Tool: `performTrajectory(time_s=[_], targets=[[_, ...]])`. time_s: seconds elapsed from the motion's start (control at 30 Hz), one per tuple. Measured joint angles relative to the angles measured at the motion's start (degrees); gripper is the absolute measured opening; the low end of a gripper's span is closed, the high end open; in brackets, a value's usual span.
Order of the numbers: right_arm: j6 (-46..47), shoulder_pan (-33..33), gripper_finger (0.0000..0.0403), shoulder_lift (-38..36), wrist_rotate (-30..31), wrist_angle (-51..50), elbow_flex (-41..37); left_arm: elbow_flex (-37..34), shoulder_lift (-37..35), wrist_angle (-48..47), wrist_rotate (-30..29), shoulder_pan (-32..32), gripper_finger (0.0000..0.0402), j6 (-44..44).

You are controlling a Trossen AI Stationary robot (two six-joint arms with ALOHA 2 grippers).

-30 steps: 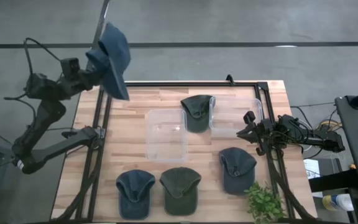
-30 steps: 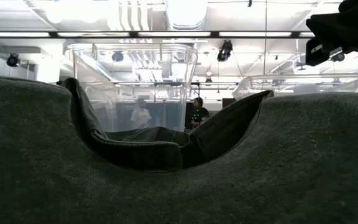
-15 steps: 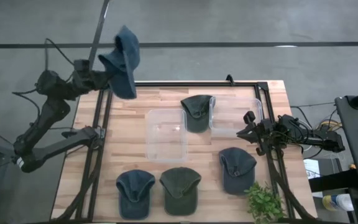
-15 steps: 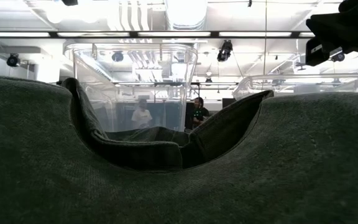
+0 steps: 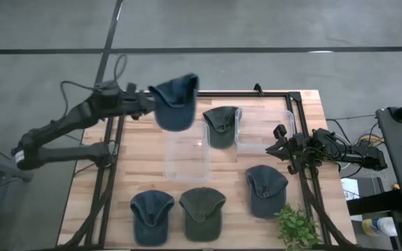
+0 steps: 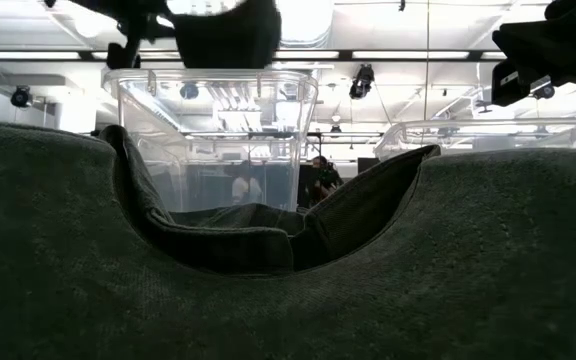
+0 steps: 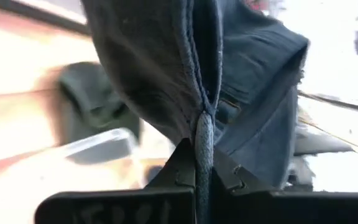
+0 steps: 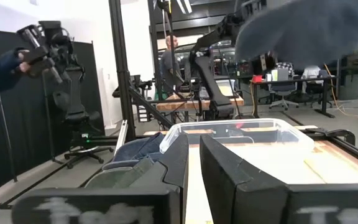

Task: Pick and place caps into container
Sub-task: Put the top blue cap into the left transparent container

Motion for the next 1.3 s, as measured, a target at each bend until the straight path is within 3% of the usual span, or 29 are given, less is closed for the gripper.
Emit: performTrajectory(time_s=[0.17,0.53,0.73,1.3], targets=[[0.0,0.0,0.0038,0.0,0.0,0.0,0.0,0.2,4.0,-0.1,-5.5,-8.0,0.0005,-5.0],[0.0,0.0,0.0038,0.0,0.0,0.0,0.0,0.2,9.2,-2.4,-26.6,-29.9,0.0005,-16.9],[0.0,0.0,0.0038,0.0,0.0,0.0,0.0,0.2,11.1,-8.0,-37.5,-36.2,0.0005,-22.8],[0.0,0.0,0.0038,0.0,0.0,0.0,0.0,1.0,18.9,-12.2,-34.4,-36.6,0.0005,-23.0]])
